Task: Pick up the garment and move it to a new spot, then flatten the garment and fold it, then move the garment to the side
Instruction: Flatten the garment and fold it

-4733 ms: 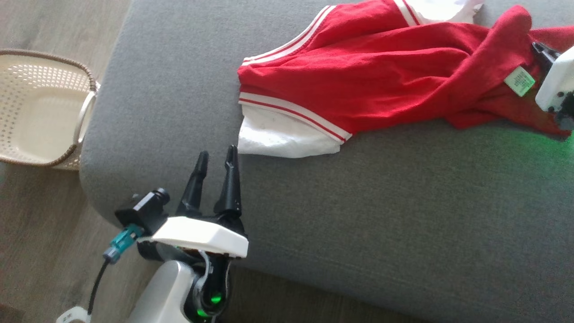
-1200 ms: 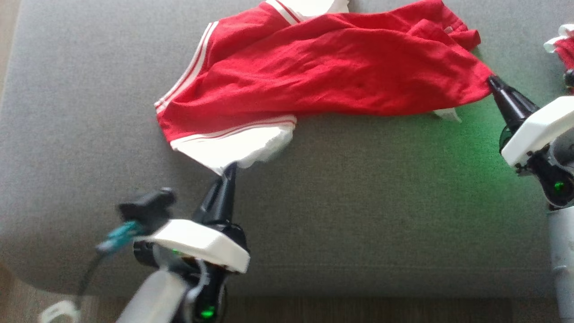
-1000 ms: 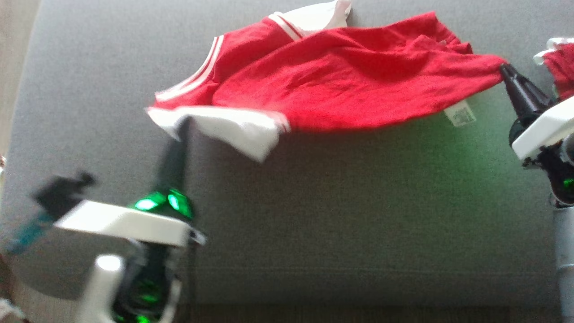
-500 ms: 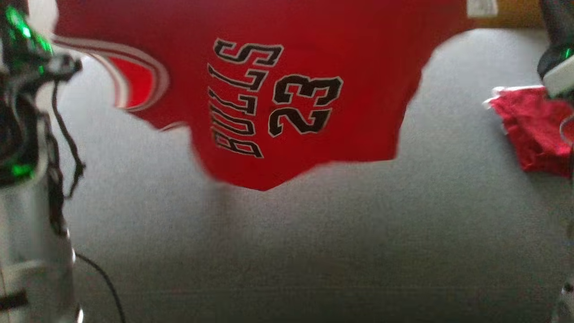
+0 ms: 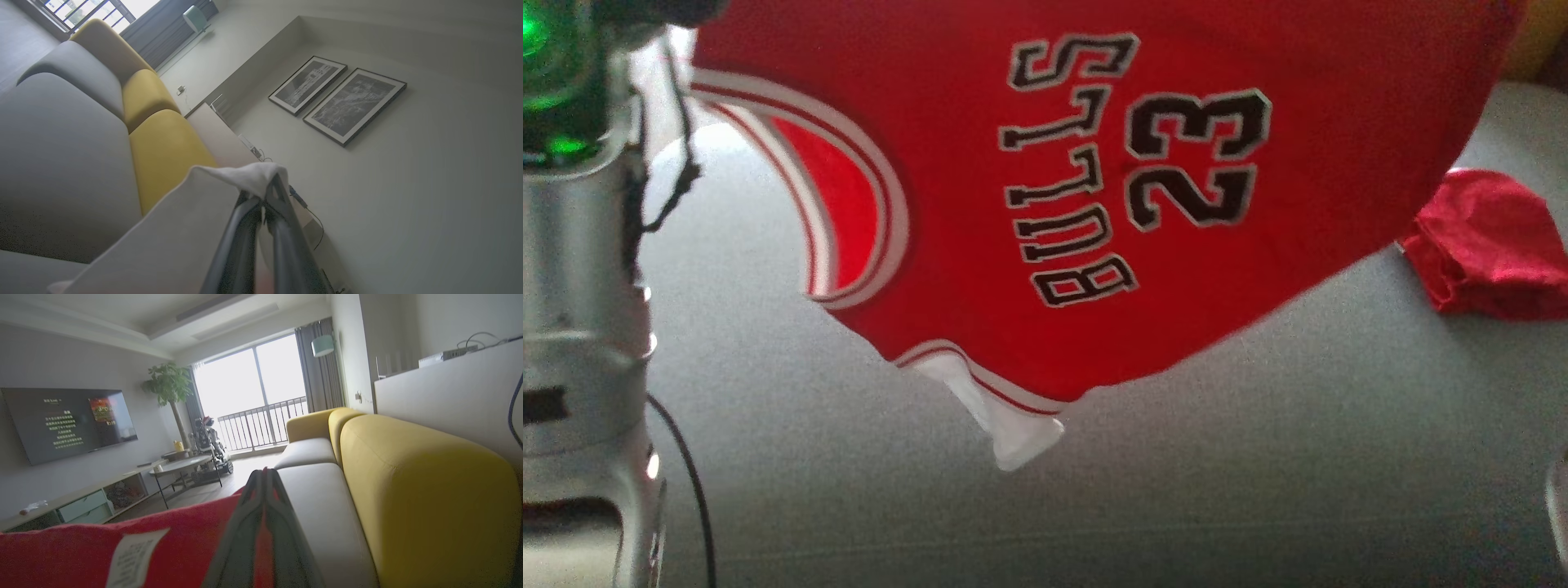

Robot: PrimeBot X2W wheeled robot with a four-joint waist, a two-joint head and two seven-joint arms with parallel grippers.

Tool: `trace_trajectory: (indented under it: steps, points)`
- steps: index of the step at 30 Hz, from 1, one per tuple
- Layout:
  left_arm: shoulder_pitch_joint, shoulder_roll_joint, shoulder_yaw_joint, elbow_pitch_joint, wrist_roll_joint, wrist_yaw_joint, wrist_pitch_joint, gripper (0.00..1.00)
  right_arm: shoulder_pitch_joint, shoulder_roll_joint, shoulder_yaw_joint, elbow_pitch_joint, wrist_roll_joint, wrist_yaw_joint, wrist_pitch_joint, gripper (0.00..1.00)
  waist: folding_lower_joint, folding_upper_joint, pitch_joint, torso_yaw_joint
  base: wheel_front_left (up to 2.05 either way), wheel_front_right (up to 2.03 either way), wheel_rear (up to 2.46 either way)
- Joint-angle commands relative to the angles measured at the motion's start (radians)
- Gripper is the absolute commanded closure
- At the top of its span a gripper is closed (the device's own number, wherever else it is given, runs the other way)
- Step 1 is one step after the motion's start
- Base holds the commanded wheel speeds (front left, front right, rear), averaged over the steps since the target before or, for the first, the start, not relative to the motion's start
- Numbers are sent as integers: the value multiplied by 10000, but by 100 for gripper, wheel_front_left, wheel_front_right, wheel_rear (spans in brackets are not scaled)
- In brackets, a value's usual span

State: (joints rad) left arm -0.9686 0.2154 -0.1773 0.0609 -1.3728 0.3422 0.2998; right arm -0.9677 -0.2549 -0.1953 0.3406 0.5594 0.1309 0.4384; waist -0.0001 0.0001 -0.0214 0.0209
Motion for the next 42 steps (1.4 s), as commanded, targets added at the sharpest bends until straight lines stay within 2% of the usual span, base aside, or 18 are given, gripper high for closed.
trace_trajectory:
  steps: [1, 3, 7, 10, 16, 20, 23, 28, 35, 39, 41, 42]
  points:
    - [-695, 454, 95, 47, 266, 80, 99, 100, -708, 277, 148, -43, -231, -2, 129, 100, 1, -1, 281, -73, 0, 0, 0]
    - [-1128, 476, -268, 588, 534, 83, 229, 100, -1233, 489, 206, 463, -620, -2, 204, 100, 1, -1, 738, -118, 0, 0, 0]
    - [-2237, 458, -904, 2031, 1260, -276, 76, 100, -2333, 827, 530, 1567, -1423, -2, 85, 100, 1, -1, 1999, -142, 0, 0, 0]
    - [-3381, 455, -1151, 3241, 1839, -769, -399, 100, -3376, 967, 576, 2351, -2034, -2, -505, 100, 1, -1, 3098, -172, 0, 0, 0]
    - [-5919, 401, -1055, 5192, 2795, -2526, -2552, 100, -5620, 1001, 472, 3693, -3418, -2, -3022, 100, 1, -1, 4927, -238, 0, 0, 0]
    - [-7070, 160, -984, 5937, 2930, -3887, -3663, 100, -6515, 885, 420, 4435, -3991, -2, -4120, 100, 1, -1, 5734, -29, 0, 0, 0]
    - [-7290, 27, -952, 6212, 2719, -4519, -4104, 100, -6697, 754, 443, 4902, -4224, -2, -4759, 100, 1, -1, 6162, 158, 0, 0, 0]
    - [-6407, 82, -1085, 6125, 2117, -4714, -4102, 100, -6203, 614, 788, 5630, -4238, -2, -5103, 100, 1, -1, 6429, 398, 0, 0, 0]
    - [-2518, 986, -1768, 3860, 850, -4725, -3842, 100, -4462, 52, 1821, 6363, -3454, -2, -4931, 100, 1, -1, 5816, 665, 0, 0, 0]
    - [74, 1484, -1892, 2251, 79, -4726, -3723, 100, -3077, -257, 2405, 5928, -2595, -2, -4623, 100, 1, -1, 5082, 640, 0, 0, 0]
    - [1370, 1731, -1859, 1530, -193, -4727, -3760, 100, -2245, -417, 2694, 5443, -2196, -2, -4470, 100, 1, -1, 4749, 560, 0, 0, 0]
    - [2687, 1978, -1852, 834, -327, -4656, -3863, 100, -1265, -560, 3011, 4810, -1846, -2, -4266, 100, 1, -1, 4418, 458, 0, 0, 0]
